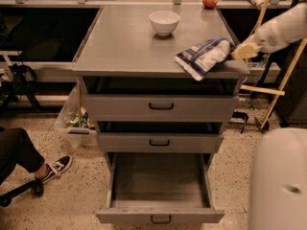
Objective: Place blue chip bag into bottom drawer
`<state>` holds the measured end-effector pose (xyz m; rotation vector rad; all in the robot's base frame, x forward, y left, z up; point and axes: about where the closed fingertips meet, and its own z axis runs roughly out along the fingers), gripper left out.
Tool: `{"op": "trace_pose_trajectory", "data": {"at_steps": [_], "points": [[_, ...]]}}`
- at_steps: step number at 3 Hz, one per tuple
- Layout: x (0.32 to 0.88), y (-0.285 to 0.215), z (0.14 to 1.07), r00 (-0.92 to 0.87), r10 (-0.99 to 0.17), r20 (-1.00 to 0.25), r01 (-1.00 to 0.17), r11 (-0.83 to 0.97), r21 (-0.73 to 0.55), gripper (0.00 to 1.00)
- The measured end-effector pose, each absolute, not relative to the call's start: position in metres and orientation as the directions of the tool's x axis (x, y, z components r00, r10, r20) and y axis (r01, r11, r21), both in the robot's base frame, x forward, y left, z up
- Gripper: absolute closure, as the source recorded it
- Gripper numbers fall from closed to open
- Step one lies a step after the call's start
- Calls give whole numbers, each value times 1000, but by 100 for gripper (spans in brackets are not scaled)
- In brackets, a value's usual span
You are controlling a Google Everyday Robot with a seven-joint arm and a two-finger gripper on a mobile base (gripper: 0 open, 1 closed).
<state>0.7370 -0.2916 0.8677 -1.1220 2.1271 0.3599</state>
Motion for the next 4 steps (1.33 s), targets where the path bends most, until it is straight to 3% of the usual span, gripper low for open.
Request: {"op": "trace_pose_trajectory", "data": {"at_steps": [1,2,3,4], "points": [[670,-363,931,-311,-566,-764,-751,639,-168,100],[607,-401,1005,-184,-572,-799,-650,681,-338,100],[530,-374,1083,-42,-570,-821,-592,676,-439,100],[453,-301,1122,81,-553,-829,-631,616,-472,100]]}}
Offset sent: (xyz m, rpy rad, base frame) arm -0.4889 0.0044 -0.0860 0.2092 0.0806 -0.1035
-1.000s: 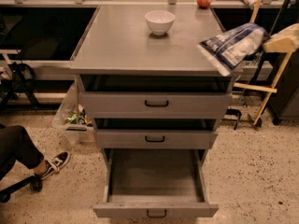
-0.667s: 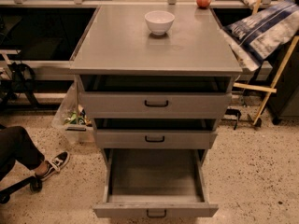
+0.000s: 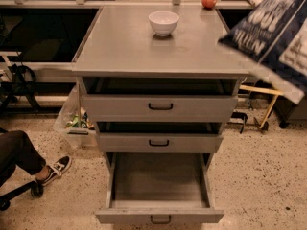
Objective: Place blue chip bag into bottom drawer
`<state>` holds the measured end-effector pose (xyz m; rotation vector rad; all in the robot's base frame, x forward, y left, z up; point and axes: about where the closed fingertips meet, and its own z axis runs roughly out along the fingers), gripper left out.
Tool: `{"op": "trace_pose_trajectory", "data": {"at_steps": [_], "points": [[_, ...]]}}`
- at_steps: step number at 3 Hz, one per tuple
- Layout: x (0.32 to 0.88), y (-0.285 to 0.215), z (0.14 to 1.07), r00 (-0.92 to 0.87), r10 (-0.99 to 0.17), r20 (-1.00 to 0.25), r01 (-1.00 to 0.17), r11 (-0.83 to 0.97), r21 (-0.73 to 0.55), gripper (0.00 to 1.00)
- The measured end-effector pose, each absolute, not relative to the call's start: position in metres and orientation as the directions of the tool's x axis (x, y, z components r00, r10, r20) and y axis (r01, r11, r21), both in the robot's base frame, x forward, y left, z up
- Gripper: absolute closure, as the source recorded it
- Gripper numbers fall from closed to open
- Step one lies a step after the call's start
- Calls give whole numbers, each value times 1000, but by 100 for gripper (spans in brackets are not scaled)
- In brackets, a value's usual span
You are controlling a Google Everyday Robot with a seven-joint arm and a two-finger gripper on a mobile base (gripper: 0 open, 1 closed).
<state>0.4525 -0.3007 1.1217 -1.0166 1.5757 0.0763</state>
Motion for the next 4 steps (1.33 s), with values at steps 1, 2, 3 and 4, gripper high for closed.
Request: {"op": "trace_pose_trajectory", "data": {"at_steps": [1,2,3,4], "points": [[391,-268,1083,52,-531,-846,-699,586,-410,100],[337,-283,1000,-112,-514,-851,-729,624,-282,100],[300,-285,908,-277,-478,-833,-755,645,-119,100],[295,-275,894,-297,-475,-828,-767,635,-90,100]]}}
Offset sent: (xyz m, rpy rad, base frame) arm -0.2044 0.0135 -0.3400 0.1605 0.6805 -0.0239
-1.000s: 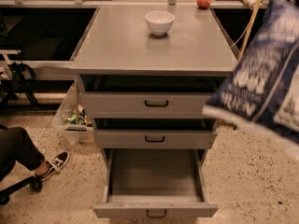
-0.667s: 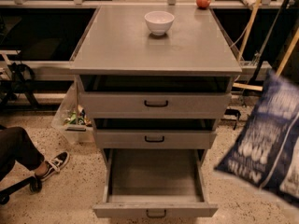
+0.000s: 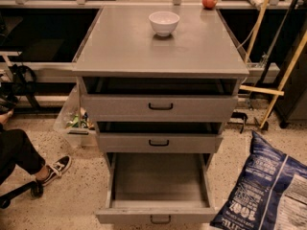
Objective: Place blue chip bag into bottom drawer
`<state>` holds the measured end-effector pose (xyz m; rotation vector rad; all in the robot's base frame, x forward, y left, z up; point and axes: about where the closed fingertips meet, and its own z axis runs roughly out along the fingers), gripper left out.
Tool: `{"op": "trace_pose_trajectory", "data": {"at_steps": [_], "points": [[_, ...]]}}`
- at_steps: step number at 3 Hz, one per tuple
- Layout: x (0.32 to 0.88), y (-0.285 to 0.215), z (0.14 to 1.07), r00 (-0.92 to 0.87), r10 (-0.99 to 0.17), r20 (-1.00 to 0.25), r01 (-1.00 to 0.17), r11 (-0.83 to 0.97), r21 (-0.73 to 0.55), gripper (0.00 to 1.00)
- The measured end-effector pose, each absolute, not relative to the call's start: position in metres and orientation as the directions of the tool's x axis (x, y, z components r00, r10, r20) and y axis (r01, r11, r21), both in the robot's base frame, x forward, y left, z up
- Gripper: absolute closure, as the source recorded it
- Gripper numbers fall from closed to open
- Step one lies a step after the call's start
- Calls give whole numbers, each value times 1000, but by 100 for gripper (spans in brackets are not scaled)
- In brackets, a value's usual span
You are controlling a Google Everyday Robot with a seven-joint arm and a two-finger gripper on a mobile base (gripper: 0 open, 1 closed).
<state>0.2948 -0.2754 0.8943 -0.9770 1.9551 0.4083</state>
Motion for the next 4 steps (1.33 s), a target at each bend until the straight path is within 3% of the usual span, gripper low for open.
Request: {"op": "trace_pose_trajectory", "data": {"at_steps": [2,3,4], "points": [[320,-276,882,-304,-457,-836,-759,647,-78,100],[412,-280,826,-349,-380,-857,-733,680,-4,100],[457,-260,789,-354,-336,-873,-742,669,44,100]]}}
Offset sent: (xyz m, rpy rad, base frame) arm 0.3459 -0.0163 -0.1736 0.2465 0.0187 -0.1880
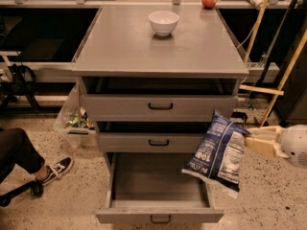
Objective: Place blue chip bag into bottom drawer
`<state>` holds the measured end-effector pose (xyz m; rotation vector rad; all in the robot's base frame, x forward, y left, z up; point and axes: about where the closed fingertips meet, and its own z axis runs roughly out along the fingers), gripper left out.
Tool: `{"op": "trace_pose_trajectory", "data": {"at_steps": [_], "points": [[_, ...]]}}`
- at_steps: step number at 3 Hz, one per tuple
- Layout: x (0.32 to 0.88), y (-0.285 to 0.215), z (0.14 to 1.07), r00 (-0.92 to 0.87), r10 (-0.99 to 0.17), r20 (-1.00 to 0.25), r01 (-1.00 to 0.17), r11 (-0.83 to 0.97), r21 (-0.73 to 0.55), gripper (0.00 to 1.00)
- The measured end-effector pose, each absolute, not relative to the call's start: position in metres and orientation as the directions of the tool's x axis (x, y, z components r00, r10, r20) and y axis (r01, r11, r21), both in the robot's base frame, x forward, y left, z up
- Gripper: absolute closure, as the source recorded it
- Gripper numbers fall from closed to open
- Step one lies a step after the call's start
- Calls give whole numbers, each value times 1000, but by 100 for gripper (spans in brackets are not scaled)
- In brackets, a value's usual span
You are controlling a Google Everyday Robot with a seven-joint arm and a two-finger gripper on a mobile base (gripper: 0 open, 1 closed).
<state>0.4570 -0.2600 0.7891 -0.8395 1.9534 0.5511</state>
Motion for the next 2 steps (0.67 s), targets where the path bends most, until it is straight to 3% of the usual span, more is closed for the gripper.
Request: {"op": "trace_pose_trajectory", "data": {"at_steps": [2], "points": [[518,-310,773,-371,-363,-855,-662,749,-30,100]]}}
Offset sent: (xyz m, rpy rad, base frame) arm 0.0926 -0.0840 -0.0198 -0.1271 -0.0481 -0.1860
